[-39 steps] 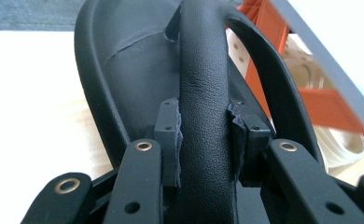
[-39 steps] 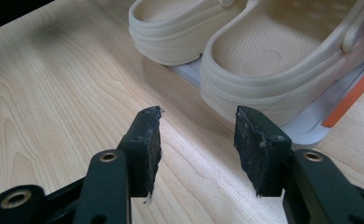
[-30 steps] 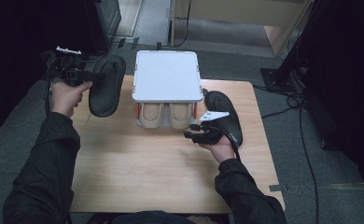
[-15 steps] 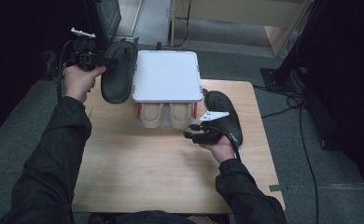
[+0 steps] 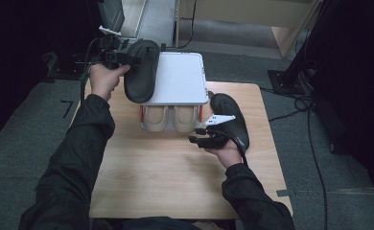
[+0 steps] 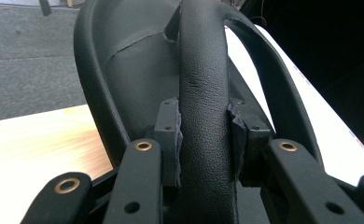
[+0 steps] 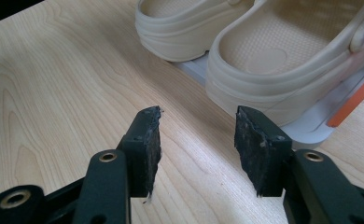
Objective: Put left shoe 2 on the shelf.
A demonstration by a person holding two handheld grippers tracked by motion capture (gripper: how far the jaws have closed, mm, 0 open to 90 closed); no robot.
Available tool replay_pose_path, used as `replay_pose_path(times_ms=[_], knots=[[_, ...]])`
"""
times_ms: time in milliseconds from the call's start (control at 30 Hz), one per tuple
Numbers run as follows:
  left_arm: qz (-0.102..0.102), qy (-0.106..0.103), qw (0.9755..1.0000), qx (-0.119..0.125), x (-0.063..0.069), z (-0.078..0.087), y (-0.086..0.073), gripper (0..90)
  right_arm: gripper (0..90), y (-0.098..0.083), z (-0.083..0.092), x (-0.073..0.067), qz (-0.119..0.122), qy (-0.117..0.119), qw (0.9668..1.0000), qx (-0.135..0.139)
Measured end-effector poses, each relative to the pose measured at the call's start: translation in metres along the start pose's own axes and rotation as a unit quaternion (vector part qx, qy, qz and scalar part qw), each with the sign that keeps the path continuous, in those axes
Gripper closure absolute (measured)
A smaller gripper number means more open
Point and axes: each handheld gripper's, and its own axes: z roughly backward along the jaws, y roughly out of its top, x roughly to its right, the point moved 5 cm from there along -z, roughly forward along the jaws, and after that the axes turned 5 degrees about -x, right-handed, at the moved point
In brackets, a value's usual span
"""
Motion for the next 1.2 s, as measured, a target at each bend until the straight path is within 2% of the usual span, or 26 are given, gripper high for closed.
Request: replay_pose_path(times_ms=[300, 533, 600, 733, 800, 1033, 1200], knots=[[-0.003, -0.002, 1.0000, -0.008, 0.017, -0.026, 0.001, 68.2, 50.9, -0.004, 0.007, 0.003, -0.003, -0.006, 1.0000, 0.001], [0.001, -0.006, 0.9998, -0.016, 0.018, -0.040, -0.004, 68.2, 50.9, -0.009, 0.011, 0.003, -0.006, -0.013, 0.9999, 0.002], [0.004, -0.014, 0.9998, -0.016, 0.016, -0.041, -0.007, 68.2, 50.9, -0.011, 0.012, 0.004, -0.008, -0.016, 0.9998, 0.001], [0.003, -0.008, 0.9999, -0.015, 0.018, -0.041, -0.006, 68.2, 50.9, -0.012, 0.013, 0.005, -0.011, -0.020, 0.9997, 0.002], [0.006, -0.016, 0.9998, -0.014, 0.020, -0.042, -0.006, 68.1, 50.9, -0.013, 0.013, 0.005, -0.010, -0.020, 0.9997, 0.003], [-0.006, -0.010, 0.9998, -0.017, 0.022, -0.044, -0.007, 67.6, 50.9, -0.013, 0.013, 0.005, -0.010, -0.020, 0.9997, 0.001], [-0.006, -0.023, 0.9997, -0.010, 0.021, -0.040, -0.006, 62.4, 50.9, -0.012, 0.015, 0.006, -0.011, -0.021, 0.9997, 0.005]])
